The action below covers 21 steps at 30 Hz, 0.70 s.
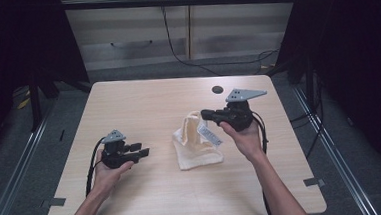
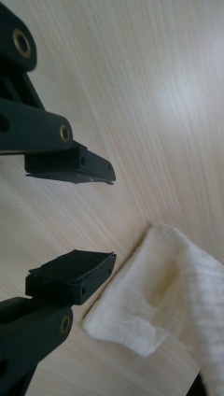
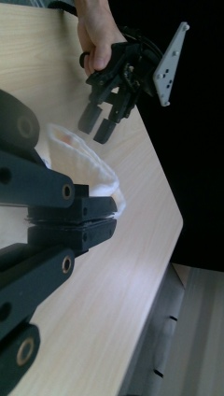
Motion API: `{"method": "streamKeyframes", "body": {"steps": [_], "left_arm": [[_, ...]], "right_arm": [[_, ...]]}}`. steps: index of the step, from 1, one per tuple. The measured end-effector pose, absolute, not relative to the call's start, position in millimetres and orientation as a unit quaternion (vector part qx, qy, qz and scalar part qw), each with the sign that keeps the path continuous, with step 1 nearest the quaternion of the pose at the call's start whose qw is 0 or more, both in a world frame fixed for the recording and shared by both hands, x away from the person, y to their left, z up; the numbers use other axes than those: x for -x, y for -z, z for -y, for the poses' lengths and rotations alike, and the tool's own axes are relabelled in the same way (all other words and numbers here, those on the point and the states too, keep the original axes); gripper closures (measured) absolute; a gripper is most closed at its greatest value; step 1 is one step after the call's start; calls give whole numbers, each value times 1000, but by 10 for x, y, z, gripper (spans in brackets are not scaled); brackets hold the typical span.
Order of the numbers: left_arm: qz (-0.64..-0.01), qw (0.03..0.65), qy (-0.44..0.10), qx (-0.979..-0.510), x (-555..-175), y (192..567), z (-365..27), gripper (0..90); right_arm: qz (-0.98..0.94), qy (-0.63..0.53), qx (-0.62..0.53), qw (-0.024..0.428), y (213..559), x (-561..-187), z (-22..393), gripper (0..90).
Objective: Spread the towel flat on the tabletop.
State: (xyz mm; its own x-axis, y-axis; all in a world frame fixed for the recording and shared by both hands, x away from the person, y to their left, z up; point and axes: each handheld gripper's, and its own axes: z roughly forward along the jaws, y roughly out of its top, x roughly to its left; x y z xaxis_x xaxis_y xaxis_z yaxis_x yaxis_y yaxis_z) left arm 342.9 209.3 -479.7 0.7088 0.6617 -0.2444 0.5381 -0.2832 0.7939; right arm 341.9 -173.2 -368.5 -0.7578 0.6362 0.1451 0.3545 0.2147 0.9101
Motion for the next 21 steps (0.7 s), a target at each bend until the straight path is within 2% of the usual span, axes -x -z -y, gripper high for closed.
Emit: {"method": "streamKeyframes", "body": {"steps": [5,9,12,19,21], "left_arm": [[-375,467,-65,-798,-3429,4803,-2074,532],[-372,465,-62,-801,-3424,4816,-2045,533],[-365,460,-61,-807,-3413,4822,-2019,533],[-363,453,-60,-812,-3416,4849,-2004,532],[-362,451,-61,-813,-3416,4852,-2004,529]], "right_arm": [[-765,-543,-308,159,3343,-3436,1687,882],[-755,-550,-315,166,3283,-3487,1684,882],[-764,-528,-339,153,3491,-3604,1694,882],[-779,-494,-376,89,4284,-3720,1695,882],[-779,-490,-382,84,4361,-3717,1699,882]]}}
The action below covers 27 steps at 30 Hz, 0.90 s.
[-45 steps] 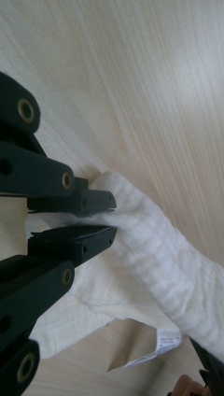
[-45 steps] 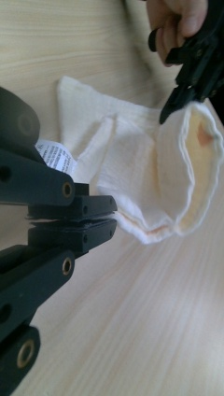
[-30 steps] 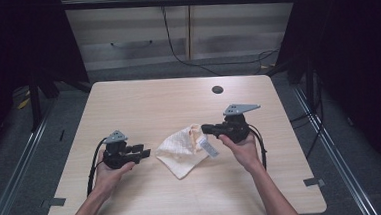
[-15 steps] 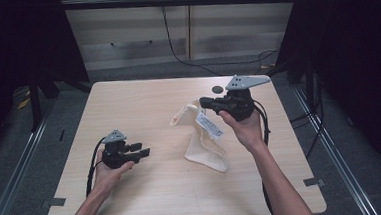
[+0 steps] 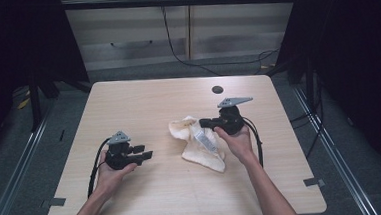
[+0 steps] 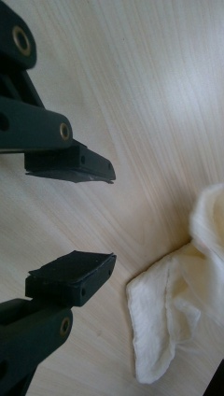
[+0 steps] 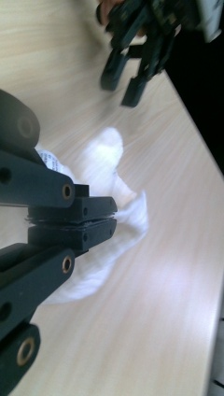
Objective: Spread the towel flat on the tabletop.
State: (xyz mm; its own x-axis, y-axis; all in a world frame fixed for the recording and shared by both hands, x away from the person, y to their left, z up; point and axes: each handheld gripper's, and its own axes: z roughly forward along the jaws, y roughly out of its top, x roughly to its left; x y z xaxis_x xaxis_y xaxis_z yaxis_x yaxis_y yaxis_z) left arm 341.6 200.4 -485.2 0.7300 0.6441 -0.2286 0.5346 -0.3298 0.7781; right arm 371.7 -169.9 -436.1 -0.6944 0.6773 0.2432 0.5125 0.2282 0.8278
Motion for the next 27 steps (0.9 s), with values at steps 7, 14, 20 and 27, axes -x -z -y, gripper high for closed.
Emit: {"method": "streamKeyframes", "body": {"steps": [7,14,20,27], "left_arm": [[-359,450,-58,-816,-3401,4870,-1952,516],[-359,445,-54,-819,-3400,4889,-1942,505],[-351,445,-38,-823,-3365,4919,-1867,513],[-330,455,-14,-827,-3260,4910,-1701,556]], "right_arm": [[-792,-444,-414,65,4811,-3701,1786,882],[-803,-418,-422,51,5066,-3620,1801,881],[-816,-405,-410,47,5041,-3406,1763,883],[-822,-403,-400,47,5031,-3160,1766,882]]}}
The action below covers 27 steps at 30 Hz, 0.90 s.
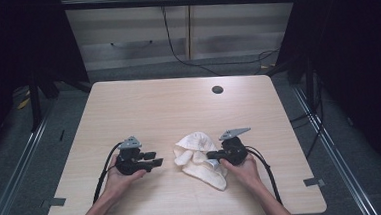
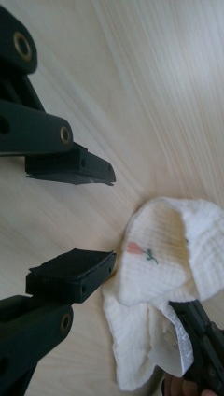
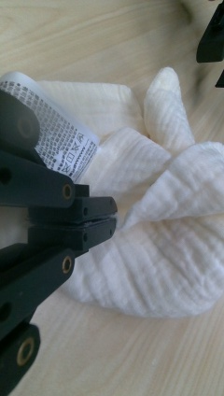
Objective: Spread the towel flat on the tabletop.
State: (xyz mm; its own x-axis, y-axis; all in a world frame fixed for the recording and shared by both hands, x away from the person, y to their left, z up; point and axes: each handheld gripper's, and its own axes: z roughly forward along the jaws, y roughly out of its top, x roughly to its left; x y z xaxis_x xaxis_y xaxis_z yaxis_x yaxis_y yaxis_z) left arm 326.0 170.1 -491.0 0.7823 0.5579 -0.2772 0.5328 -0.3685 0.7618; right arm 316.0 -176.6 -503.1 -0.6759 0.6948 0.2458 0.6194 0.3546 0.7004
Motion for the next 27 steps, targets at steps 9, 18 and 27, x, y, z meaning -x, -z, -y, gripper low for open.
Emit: {"method": "streamKeyframes", "body": {"steps": [9,18,27], "left_arm": [[-296,460,1,-837,-3164,4925,-1433,530],[-280,448,9,-849,-3148,5000,-1334,489],[-284,452,0,-846,-3198,4989,-1430,823]], "right_arm": [[-815,-412,-404,49,5048,-3089,1766,882],[-817,-419,-393,43,5062,-3103,1639,882],[-820,-419,-389,40,5050,-3100,1593,881]]}}
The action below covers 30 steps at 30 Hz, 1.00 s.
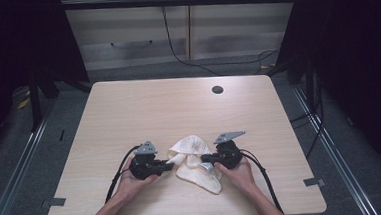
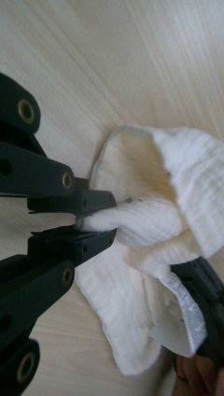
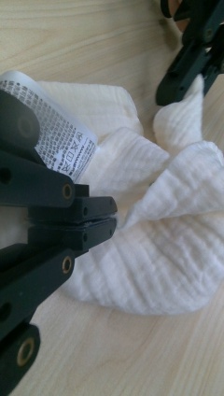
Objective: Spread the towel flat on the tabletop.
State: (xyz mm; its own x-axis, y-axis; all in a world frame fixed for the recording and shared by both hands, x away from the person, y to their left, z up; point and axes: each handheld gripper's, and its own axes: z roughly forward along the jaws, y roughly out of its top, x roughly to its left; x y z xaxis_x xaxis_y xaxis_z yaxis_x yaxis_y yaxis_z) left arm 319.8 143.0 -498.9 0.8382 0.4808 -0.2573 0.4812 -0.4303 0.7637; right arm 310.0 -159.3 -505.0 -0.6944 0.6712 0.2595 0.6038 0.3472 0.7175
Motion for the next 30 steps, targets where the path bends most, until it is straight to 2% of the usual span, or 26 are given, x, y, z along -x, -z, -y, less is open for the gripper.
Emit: {"method": "streamKeyframes", "body": {"steps": [15,21,30], "left_arm": [[-308,485,-25,-818,-3278,4800,-1782,835],[-303,498,-37,-812,-3256,4674,-1882,837],[-288,519,-54,-803,-3252,4444,-1905,837]], "right_arm": [[-788,-453,-409,76,4799,-3090,1889,881],[-758,-486,-421,109,4580,-3061,2137,882],[-741,-516,-405,146,4249,-3038,2249,882]]}}
